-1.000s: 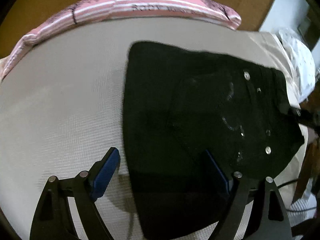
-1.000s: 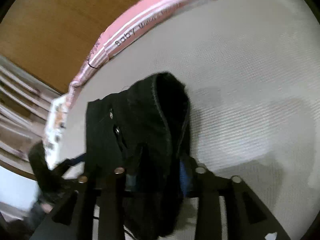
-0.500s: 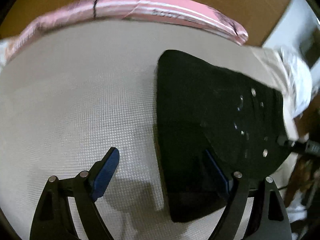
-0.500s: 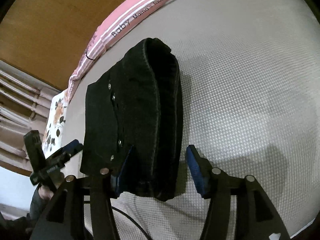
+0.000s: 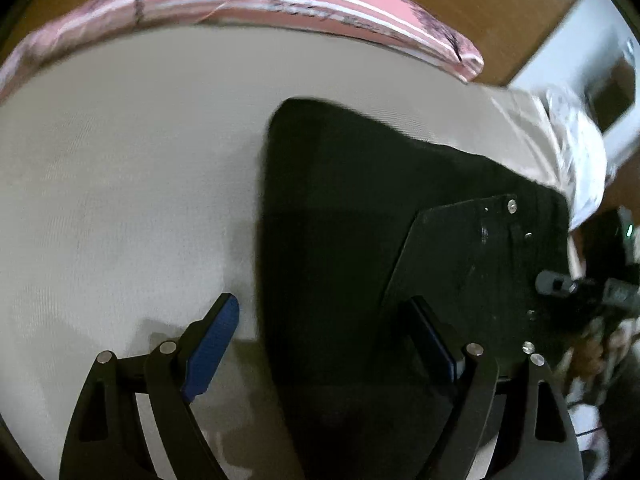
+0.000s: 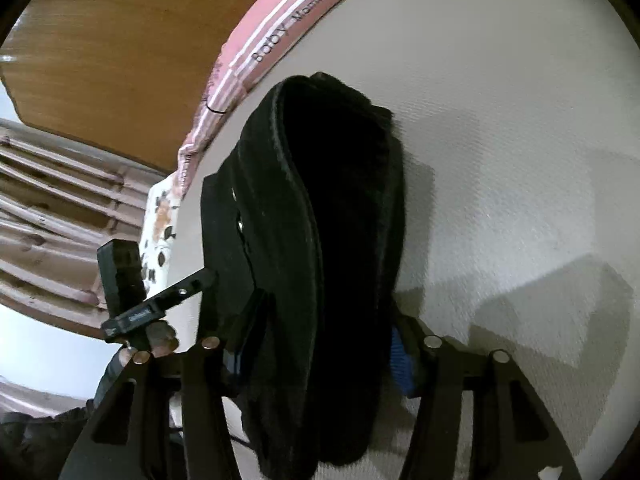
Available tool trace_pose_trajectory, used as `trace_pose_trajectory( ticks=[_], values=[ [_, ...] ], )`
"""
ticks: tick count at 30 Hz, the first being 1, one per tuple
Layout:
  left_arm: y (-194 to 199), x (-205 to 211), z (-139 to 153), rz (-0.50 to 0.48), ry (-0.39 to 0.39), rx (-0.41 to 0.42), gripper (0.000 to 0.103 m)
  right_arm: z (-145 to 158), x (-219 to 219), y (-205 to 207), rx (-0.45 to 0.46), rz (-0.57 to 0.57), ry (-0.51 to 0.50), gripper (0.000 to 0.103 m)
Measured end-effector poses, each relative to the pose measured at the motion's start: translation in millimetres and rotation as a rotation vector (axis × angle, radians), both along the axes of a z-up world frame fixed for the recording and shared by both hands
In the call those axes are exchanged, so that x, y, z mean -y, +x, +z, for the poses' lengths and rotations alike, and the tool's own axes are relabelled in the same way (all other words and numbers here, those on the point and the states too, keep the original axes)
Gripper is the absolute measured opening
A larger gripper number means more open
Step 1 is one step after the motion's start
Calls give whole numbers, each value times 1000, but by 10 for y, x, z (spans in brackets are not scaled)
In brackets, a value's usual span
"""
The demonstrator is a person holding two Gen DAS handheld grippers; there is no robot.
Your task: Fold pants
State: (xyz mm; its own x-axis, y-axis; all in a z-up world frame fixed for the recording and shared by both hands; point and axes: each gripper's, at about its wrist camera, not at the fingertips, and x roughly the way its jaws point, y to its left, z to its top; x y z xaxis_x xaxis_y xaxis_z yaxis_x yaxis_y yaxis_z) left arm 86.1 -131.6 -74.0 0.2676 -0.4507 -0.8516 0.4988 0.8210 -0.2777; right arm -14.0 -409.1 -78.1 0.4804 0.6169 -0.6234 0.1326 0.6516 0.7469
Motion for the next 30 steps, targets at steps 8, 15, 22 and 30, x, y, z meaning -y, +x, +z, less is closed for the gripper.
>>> trace_pose_trajectory(
  ticks=[8,15,22,30],
  values=[
    [181,92,90,74,-56,-23,37,-34,-17,203,2,-68,52,31],
    [230,-139,370,118,-133,-34,14,387,-239,257,29,-94,40,27],
    [711,-705,791,203,-115,41,14,681,-668,756,61,-29,68,26],
    [1614,-1302,889,313,-18,110,14,556,-1374,2026,56,56,86,26]
  ],
)
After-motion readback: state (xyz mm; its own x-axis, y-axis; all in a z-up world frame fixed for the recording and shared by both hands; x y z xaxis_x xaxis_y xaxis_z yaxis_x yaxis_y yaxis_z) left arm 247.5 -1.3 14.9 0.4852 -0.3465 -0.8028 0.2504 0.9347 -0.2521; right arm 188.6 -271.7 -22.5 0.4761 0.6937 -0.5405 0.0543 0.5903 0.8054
